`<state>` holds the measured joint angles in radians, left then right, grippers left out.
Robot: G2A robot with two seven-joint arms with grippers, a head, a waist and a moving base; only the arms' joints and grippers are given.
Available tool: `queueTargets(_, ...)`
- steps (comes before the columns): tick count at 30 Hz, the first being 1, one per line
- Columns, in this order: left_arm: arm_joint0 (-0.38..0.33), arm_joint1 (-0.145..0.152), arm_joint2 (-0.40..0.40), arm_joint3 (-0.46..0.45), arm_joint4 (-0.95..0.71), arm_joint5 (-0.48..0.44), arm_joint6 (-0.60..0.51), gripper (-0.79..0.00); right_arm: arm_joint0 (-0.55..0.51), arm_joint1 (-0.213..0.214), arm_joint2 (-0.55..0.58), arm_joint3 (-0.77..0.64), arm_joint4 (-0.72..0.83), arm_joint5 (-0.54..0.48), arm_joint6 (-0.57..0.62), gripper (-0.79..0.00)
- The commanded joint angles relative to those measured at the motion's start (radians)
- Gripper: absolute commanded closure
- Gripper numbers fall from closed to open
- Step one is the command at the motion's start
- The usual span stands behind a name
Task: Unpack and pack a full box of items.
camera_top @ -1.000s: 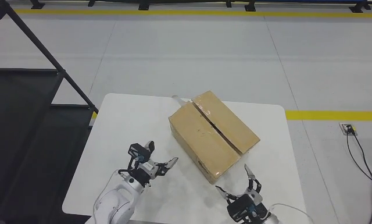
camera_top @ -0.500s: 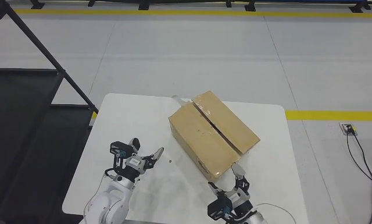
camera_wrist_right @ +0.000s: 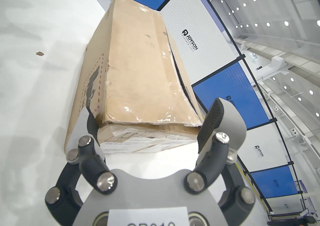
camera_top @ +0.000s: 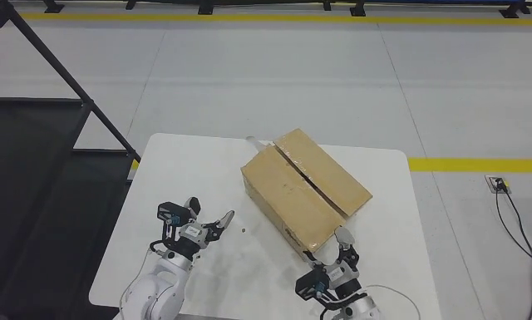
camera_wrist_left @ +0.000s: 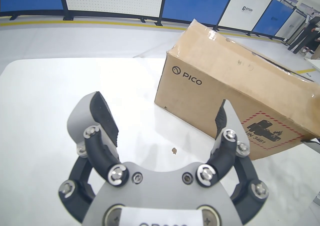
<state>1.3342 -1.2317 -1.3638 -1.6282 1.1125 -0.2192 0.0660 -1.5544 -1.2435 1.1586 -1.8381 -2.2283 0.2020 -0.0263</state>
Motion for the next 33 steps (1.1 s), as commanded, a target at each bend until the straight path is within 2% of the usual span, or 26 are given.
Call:
queueTargets(1, 0.000, 0.000, 0.000, 0.000, 0.000, 0.000, 0.000, -0.785, -0.001, -0.001, 0.008, -0.002, 0.007, 0.008, 0.006, -0.785)
queueTargets(24, -0.011, 0.000, -0.018, 0.024, 0.002, 0.009, -0.009, -0.785, -0.031, -0.014, 0.116, -0.016, 0.130, 0.091, 0.059, -0.785)
queueTargets(33, -0.015, 0.001, -0.023, 0.015, 0.021, 0.014, -0.013, -0.785, -0.038, -0.018, 0.134, -0.029, 0.157, 0.083, 0.062, -0.785)
